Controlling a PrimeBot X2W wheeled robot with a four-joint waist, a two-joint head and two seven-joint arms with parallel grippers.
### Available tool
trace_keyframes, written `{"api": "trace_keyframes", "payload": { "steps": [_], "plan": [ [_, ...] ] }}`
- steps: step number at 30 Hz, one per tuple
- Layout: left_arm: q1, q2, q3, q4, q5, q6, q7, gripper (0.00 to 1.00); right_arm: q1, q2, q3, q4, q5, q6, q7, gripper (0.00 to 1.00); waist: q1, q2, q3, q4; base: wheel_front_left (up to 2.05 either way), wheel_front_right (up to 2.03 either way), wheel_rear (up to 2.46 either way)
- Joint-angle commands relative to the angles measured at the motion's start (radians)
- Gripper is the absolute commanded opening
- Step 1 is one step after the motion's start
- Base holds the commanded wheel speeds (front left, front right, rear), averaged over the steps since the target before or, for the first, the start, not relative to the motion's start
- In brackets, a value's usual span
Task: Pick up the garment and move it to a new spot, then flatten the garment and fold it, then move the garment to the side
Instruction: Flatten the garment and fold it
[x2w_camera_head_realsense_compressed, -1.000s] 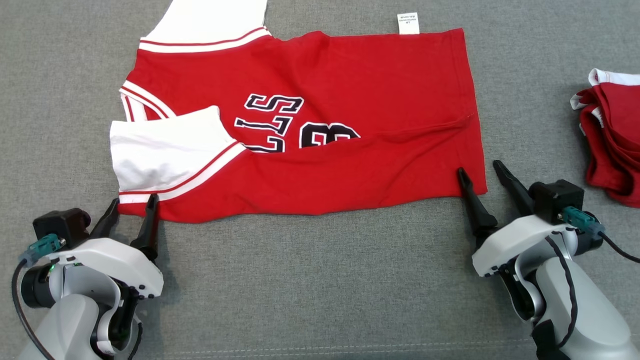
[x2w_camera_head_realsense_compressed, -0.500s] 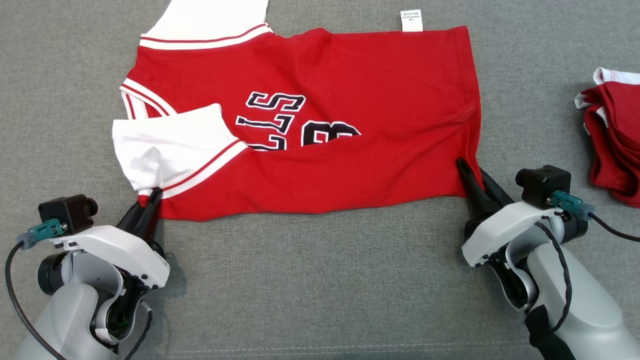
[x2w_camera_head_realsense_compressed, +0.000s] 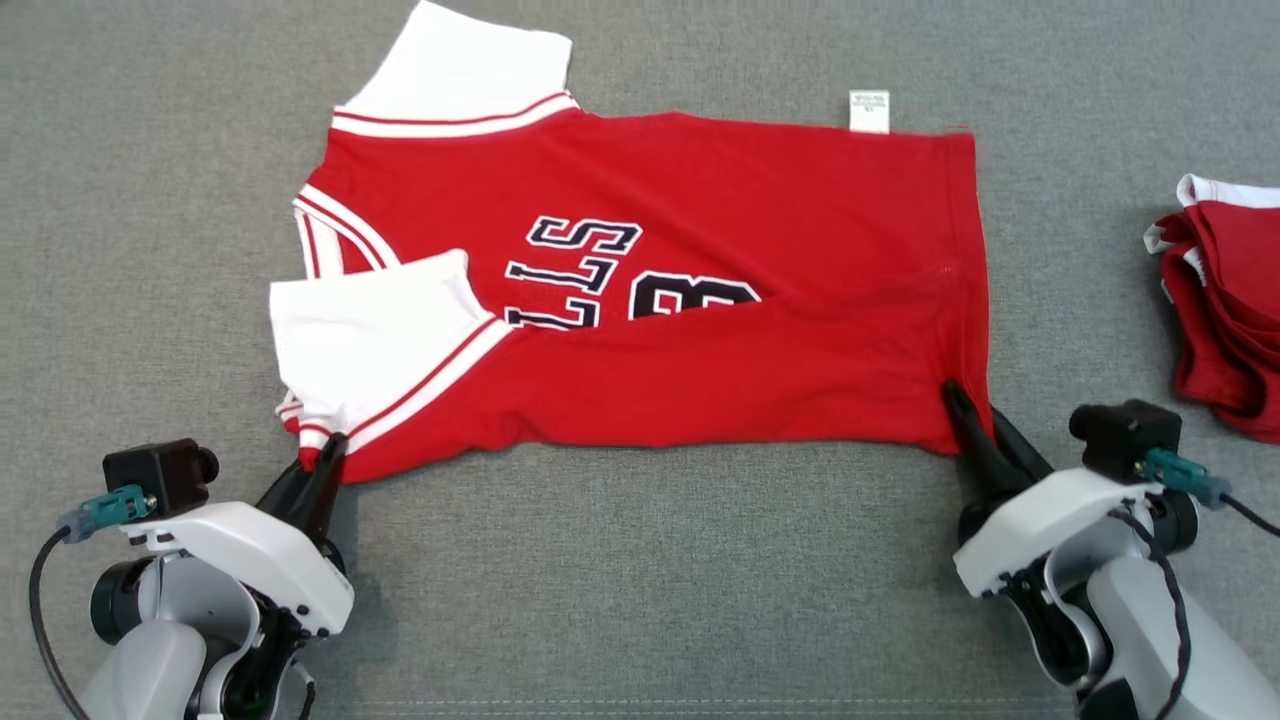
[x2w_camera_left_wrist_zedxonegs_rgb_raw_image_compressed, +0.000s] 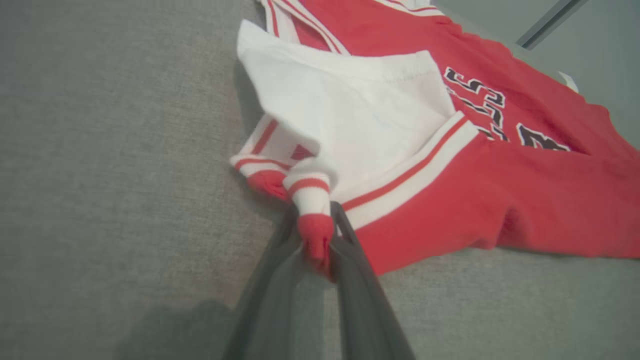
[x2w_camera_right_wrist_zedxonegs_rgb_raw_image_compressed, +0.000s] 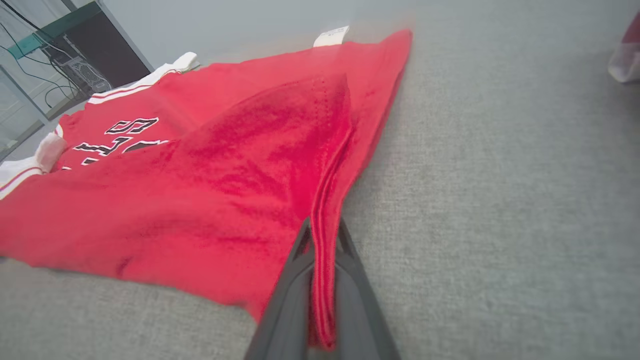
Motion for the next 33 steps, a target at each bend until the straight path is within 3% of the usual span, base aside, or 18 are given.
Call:
{"api": "trace_keyframes", "payload": {
  "steps": [1,11,18,22,27,28,29,30,33],
  "plan": [
    [0.007,0.047,0.044,-0.053,0.004,0.02,0.005,0.0,0.049,-0.019,0.005,-0.049,0.001,0.0,0.006,0.0,0.0,0.0,-0.016,0.006,0.0,0.0,0.0],
    [0.136,0.106,0.06,-0.23,0.016,0.103,0.049,0.0,0.233,-0.048,-0.089,-0.237,-0.014,0.0,0.108,0.0,0.0,0.0,-0.06,0.018,0.0,0.0,0.0],
    [0.241,0.115,0.06,-0.356,0.018,0.168,0.073,0.0,0.379,-0.02,-0.169,-0.355,-0.048,0.0,0.188,0.0,0.0,0.0,-0.058,0.02,0.0,0.0,0.0],
    [0.271,0.099,0.047,-0.381,0.006,0.18,0.082,0.0,0.42,0.003,-0.201,-0.376,-0.072,0.0,0.212,0.0,0.0,0.0,-0.041,0.018,0.0,0.0,0.0],
    [0.254,0.07,0.036,-0.355,-0.007,0.164,0.068,0.0,0.426,0.016,-0.207,-0.365,-0.087,0.0,0.208,0.0,0.0,0.0,-0.025,0.013,0.0,0.0,0.0],
    [0.25,0.069,0.033,-0.346,-0.008,0.159,0.067,0.0,0.424,0.02,-0.208,-0.362,-0.085,0.0,0.202,0.22,0.0,0.0,-0.026,0.012,0.0,0.0,0.0],
    [0.239,0.06,0.041,-0.333,-0.006,0.154,0.042,0.42,0.422,0.025,-0.214,-0.355,-0.084,0.0,0.186,1.0,0.0,0.0,-0.031,0.012,0.0,0.0,0.0],
    [0.236,0.062,0.036,-0.321,-0.003,0.151,0.044,1.0,0.423,0.028,-0.22,-0.35,-0.081,0.0,0.177,1.0,0.0,0.0,-0.038,0.013,0.0,0.0,0.0],
    [0.232,0.057,0.05,-0.309,0.009,0.155,0.005,1.0,0.433,0.036,-0.251,-0.353,-0.089,0.0,0.139,1.0,0.0,0.0,-0.06,0.013,0.0,0.0,0.0]
  ]
}}
